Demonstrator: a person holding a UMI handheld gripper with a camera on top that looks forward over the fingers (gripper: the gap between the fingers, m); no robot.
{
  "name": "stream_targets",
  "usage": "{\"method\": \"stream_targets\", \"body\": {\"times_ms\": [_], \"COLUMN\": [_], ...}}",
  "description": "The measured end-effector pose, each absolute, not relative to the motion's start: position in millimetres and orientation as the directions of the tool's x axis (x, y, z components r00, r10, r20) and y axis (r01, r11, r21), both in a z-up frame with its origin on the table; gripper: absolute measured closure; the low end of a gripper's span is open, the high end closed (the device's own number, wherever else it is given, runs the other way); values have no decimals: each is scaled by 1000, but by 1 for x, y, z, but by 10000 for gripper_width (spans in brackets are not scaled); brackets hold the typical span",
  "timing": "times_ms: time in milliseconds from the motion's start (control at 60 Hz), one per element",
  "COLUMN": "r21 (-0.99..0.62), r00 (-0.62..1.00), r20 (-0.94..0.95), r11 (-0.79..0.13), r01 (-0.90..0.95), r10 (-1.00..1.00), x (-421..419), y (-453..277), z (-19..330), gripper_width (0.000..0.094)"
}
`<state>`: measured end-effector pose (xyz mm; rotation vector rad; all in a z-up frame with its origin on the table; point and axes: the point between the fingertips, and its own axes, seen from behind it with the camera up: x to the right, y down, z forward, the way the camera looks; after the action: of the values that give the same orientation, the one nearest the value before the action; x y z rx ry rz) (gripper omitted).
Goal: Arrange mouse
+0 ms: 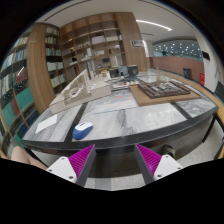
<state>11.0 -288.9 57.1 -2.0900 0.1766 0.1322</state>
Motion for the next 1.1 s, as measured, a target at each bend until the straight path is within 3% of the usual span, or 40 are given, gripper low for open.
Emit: {"method": "stream_targets", "body": {"times_ms": [433, 817, 833, 867, 917, 1100], "r21": [-827, -816, -821, -826, -832, -825], "r00": [965, 988, 989, 993, 996, 996], "r20": [-181, -114, -101, -68, -6, -21], "r11": [-560, -577, -571, -564, -553, -564], "r01": [-47, -30, -24, -2, 44, 33], "r10": [187, 109, 104, 96, 89, 89], "x": [-123, -162, -161, -160, -157, -164], "y": [-191, -74, -68, -61, -53, -54], "z": [8, -11, -12, -14, -16, -16], "gripper_width": [124, 157, 110, 142, 388, 515]}}
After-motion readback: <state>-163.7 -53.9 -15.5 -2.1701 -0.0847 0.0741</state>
